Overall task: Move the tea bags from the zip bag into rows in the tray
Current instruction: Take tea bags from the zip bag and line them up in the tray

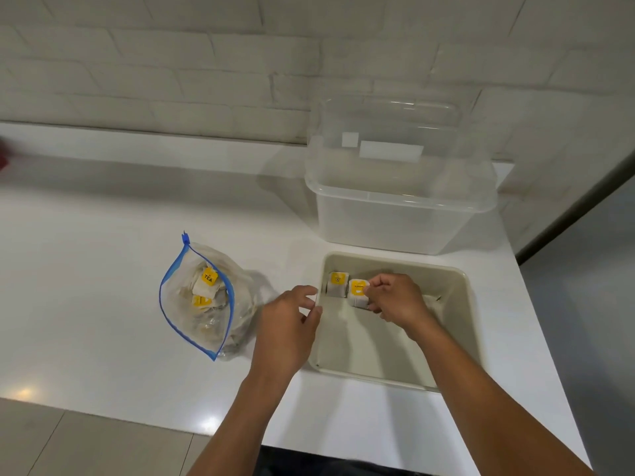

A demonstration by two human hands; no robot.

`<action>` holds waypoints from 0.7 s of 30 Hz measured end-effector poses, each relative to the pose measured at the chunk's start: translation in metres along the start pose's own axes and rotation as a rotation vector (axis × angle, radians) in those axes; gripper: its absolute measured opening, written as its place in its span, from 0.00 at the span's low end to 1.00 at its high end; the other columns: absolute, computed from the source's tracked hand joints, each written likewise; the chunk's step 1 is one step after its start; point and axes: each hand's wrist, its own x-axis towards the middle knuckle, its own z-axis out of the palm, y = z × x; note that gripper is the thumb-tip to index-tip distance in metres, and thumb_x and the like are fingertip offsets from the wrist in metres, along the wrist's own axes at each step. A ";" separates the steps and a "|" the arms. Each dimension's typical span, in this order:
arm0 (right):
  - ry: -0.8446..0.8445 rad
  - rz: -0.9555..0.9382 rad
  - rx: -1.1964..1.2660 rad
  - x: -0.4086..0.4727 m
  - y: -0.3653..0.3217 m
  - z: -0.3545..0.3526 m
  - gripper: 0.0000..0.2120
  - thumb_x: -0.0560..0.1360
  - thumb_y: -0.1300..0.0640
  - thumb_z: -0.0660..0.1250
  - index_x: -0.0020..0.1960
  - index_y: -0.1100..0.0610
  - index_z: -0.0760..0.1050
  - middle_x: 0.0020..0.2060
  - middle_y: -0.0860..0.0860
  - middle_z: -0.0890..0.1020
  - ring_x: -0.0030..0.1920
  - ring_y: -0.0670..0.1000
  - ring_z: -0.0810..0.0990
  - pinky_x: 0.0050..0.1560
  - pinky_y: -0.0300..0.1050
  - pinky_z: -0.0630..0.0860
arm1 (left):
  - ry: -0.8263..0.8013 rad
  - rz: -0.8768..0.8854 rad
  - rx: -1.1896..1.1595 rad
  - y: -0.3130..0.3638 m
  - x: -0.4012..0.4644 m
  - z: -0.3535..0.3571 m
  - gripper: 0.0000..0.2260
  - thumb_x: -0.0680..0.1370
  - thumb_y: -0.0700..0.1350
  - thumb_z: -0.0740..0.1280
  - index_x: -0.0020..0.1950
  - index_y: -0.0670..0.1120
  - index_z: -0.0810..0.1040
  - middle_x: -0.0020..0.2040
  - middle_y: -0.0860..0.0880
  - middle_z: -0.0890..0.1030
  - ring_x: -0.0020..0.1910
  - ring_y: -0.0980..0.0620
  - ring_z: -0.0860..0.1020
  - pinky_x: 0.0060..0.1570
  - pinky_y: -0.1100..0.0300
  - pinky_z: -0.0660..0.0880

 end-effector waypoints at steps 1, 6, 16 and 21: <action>-0.007 0.014 0.003 0.003 0.002 0.002 0.03 0.74 0.59 0.71 0.42 0.57 0.82 0.36 0.53 0.85 0.32 0.48 0.82 0.29 0.39 0.73 | 0.001 -0.002 -0.012 0.000 -0.001 0.000 0.12 0.78 0.45 0.71 0.61 0.52 0.80 0.47 0.57 0.83 0.37 0.62 0.81 0.42 0.71 0.73; 0.015 0.042 0.058 0.011 0.005 0.013 0.03 0.76 0.61 0.70 0.44 0.59 0.82 0.35 0.56 0.84 0.30 0.50 0.82 0.30 0.41 0.76 | 0.005 -0.014 -0.040 -0.004 -0.001 -0.001 0.11 0.78 0.44 0.71 0.60 0.52 0.81 0.46 0.56 0.84 0.38 0.61 0.81 0.42 0.74 0.73; 0.145 0.005 -0.029 0.013 0.003 0.020 0.10 0.74 0.61 0.67 0.37 0.52 0.82 0.28 0.56 0.83 0.29 0.56 0.84 0.31 0.47 0.81 | -0.013 -0.065 -0.031 -0.004 0.000 -0.003 0.10 0.78 0.46 0.71 0.59 0.53 0.81 0.43 0.58 0.82 0.38 0.63 0.81 0.38 0.78 0.69; 0.185 -0.011 -0.017 0.011 0.004 0.022 0.13 0.74 0.62 0.64 0.35 0.52 0.82 0.26 0.55 0.82 0.31 0.57 0.85 0.36 0.51 0.83 | -0.022 -0.074 -0.030 -0.004 0.000 -0.003 0.10 0.78 0.46 0.71 0.59 0.53 0.81 0.42 0.59 0.82 0.38 0.65 0.80 0.38 0.78 0.69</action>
